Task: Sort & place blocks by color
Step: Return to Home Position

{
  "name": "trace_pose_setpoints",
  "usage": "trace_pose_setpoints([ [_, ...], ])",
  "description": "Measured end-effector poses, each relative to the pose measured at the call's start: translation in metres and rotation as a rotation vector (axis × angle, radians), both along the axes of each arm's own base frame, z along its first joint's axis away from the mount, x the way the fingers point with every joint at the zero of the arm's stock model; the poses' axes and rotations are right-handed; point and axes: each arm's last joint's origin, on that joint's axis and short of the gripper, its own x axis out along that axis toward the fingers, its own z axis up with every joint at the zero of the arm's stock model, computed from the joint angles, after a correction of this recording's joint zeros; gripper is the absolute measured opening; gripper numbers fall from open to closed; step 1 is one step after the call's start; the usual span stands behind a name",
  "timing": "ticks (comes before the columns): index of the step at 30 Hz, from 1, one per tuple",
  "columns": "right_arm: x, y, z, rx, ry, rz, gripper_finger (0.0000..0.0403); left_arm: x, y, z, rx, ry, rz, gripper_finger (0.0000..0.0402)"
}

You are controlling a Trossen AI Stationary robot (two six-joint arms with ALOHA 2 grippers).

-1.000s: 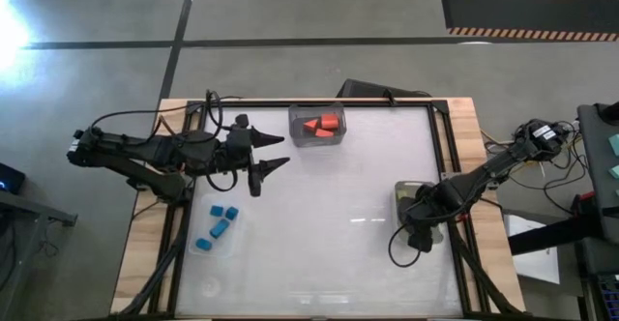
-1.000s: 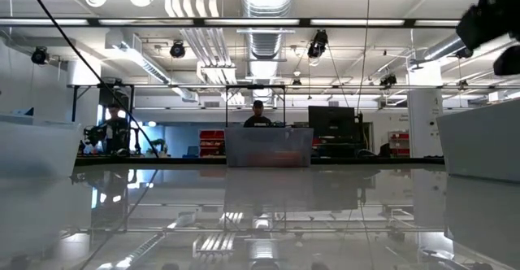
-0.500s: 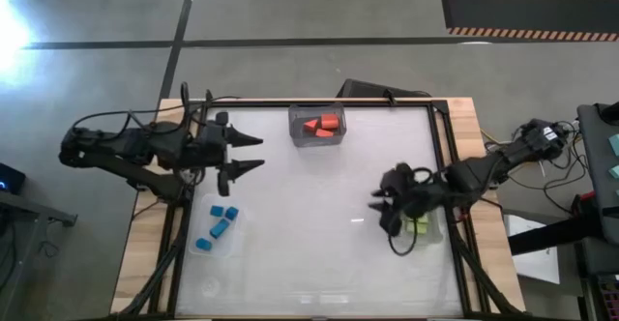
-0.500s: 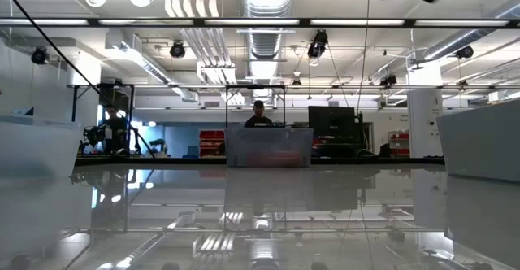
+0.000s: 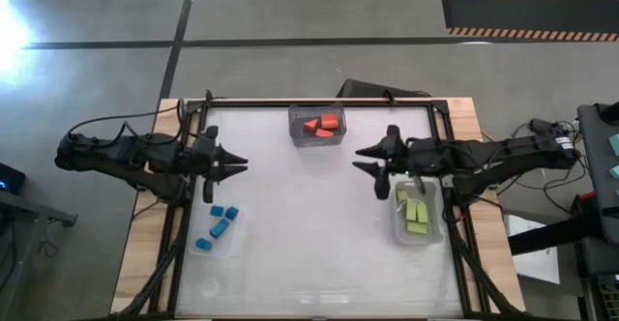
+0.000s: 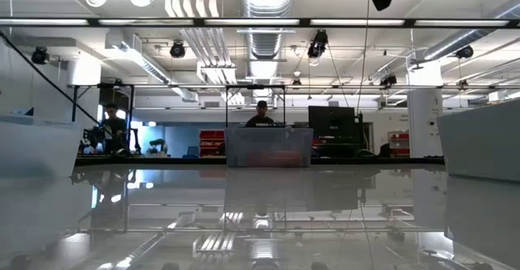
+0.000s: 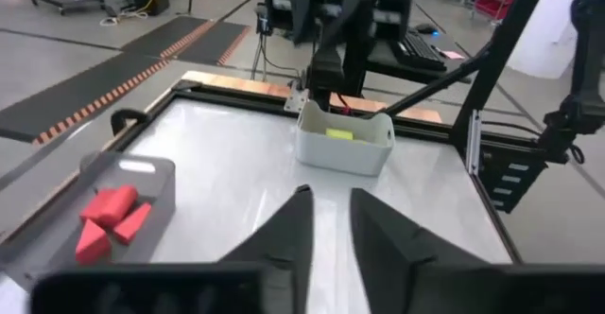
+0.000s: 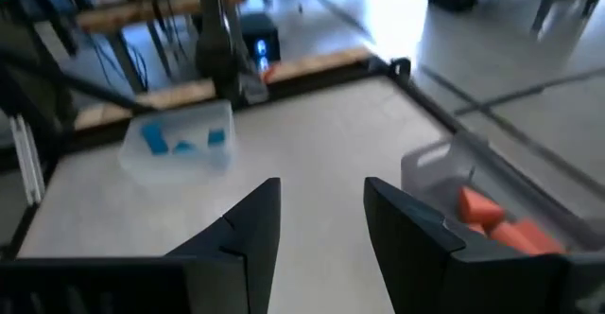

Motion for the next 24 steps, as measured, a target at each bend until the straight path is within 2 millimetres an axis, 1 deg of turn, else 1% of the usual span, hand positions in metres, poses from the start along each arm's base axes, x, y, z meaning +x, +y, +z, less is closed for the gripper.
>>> trace_pose_setpoints([
  [4, -0.014, -0.009, -0.007, 0.003, -0.098, -0.016, 0.0143, -0.011, 0.002, -0.023, -0.026, -0.017, -0.004, 0.0012],
  [6, -0.023, -0.012, -0.013, 0.002, -0.133, -0.019, 0.0143, -0.013, 0.002, -0.034, -0.032, -0.042, -0.004, 0.0004],
  [8, -0.031, -0.013, -0.017, 0.004, -0.174, -0.022, 0.0143, -0.017, 0.003, -0.043, -0.037, -0.074, -0.005, 0.0006],
  [12, -0.048, -0.014, -0.024, -0.007, -0.246, -0.020, 0.0143, -0.033, 0.006, -0.057, -0.052, -0.164, 0.008, 0.0002],
  [14, -0.057, -0.015, -0.029, -0.011, -0.270, -0.023, 0.0143, -0.039, 0.008, -0.067, -0.070, -0.177, 0.019, 0.0001],
  [16, -0.064, -0.016, -0.033, -0.019, -0.298, -0.026, 0.0143, -0.045, 0.010, -0.072, -0.083, -0.218, 0.039, 0.0001],
  [18, -0.071, -0.017, -0.038, -0.026, -0.321, -0.027, 0.0143, -0.051, 0.011, -0.081, -0.082, -0.213, 0.042, 0.0001],
  [22, -0.083, -0.018, -0.045, -0.034, -0.365, -0.028, 0.0143, -0.064, 0.014, -0.088, -0.095, -0.289, 0.072, 0.0000],
  [24, -0.095, -0.019, -0.045, -0.040, -0.410, -0.044, 0.0143, -0.071, 0.016, -0.091, -0.102, -0.330, 0.091, 0.0000],
])
